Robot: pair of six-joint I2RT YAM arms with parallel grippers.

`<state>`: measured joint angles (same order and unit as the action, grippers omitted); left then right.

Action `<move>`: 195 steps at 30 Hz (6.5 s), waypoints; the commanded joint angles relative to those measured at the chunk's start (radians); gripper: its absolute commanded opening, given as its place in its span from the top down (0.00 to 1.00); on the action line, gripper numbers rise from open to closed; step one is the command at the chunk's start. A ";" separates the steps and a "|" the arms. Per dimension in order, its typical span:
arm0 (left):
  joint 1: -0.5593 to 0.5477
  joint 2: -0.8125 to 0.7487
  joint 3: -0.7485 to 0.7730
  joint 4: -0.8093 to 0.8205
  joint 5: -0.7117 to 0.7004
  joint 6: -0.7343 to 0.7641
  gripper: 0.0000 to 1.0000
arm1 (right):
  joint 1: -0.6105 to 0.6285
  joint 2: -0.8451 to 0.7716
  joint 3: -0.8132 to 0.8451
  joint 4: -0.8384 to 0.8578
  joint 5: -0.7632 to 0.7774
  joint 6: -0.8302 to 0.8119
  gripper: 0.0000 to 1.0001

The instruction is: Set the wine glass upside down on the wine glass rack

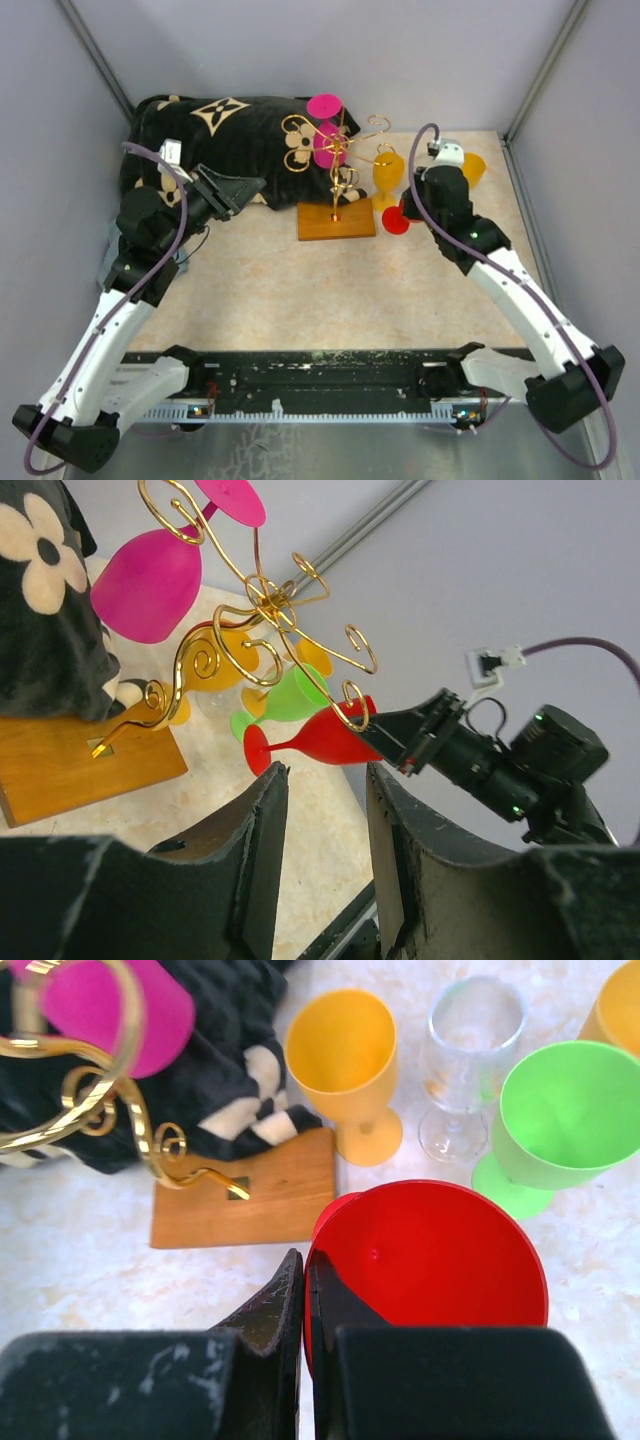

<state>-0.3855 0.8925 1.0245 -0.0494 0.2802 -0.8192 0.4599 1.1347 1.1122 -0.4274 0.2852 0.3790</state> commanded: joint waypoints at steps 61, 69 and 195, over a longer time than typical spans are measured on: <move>0.038 -0.056 -0.310 0.856 0.331 -0.467 0.54 | -0.054 -0.106 -0.155 1.762 -0.909 0.831 1.00; 0.089 0.082 -0.415 1.363 0.375 -0.743 0.53 | -0.099 -0.013 -0.140 1.961 -0.944 1.014 1.00; 0.096 0.286 0.434 -0.249 -0.108 0.152 1.00 | -0.146 -0.370 -0.350 1.098 -0.869 0.375 0.62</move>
<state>-0.2989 1.1278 1.4094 -0.3107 0.1402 -0.6537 0.3176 0.7883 0.7589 0.6838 -0.5949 0.8009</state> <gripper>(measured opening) 0.016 0.378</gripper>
